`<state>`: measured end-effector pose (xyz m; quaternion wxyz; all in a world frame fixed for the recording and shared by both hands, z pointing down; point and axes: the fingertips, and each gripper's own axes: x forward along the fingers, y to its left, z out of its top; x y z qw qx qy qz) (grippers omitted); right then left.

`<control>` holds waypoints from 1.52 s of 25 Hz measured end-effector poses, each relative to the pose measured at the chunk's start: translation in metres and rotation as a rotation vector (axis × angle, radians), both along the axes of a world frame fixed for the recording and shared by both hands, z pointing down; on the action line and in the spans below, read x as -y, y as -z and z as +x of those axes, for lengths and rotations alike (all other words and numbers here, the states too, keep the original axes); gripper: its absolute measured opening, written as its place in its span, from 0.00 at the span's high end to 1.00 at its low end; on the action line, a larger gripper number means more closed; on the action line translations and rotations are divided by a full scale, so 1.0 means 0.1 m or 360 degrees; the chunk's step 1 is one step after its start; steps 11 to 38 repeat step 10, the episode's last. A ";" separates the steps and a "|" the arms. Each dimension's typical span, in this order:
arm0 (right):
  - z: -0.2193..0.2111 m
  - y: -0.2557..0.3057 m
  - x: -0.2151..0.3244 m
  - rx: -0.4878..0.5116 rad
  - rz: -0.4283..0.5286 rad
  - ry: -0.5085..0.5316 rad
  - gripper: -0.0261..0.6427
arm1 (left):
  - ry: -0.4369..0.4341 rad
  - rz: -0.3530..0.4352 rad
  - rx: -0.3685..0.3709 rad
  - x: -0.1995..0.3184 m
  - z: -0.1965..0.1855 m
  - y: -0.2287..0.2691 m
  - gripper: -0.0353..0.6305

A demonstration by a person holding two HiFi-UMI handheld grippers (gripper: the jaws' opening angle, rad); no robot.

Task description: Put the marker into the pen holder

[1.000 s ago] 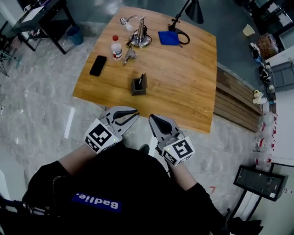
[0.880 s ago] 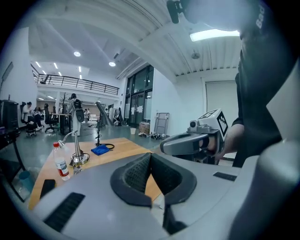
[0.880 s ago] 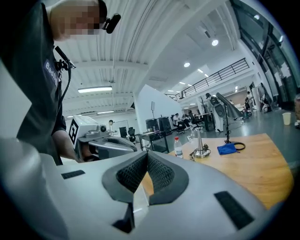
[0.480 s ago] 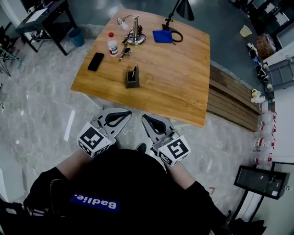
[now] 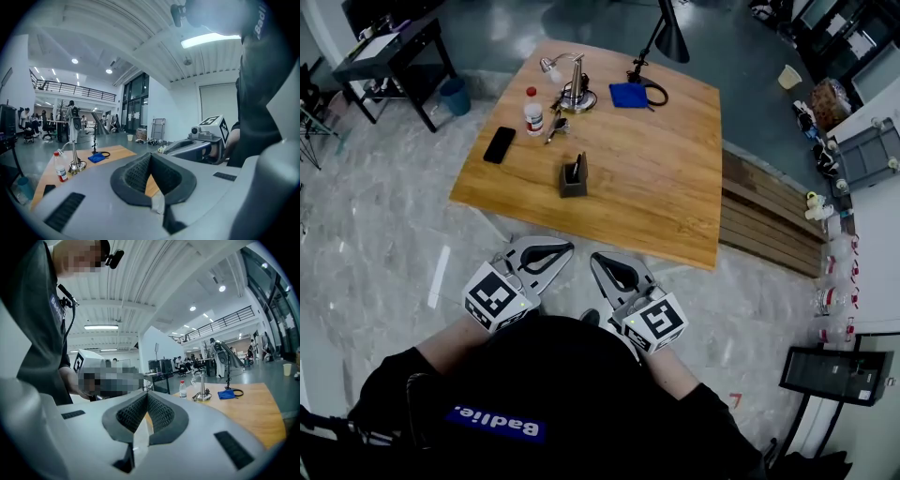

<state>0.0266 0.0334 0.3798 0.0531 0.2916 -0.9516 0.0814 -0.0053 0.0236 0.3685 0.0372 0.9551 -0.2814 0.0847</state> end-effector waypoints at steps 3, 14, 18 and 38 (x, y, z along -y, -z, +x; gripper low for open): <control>-0.01 -0.01 -0.01 -0.0001 -0.0008 -0.0006 0.95 | 0.0000 -0.0003 -0.0003 0.00 -0.02 0.01 0.93; -0.05 -0.04 0.03 0.0000 -0.0004 -0.0012 0.95 | 0.0004 -0.0004 0.0002 0.02 -0.06 -0.05 0.93; -0.05 -0.04 0.03 0.0000 -0.0004 -0.0012 0.95 | 0.0004 -0.0004 0.0002 0.02 -0.06 -0.05 0.93; -0.05 -0.04 0.03 0.0000 -0.0004 -0.0012 0.95 | 0.0004 -0.0004 0.0002 0.02 -0.06 -0.05 0.93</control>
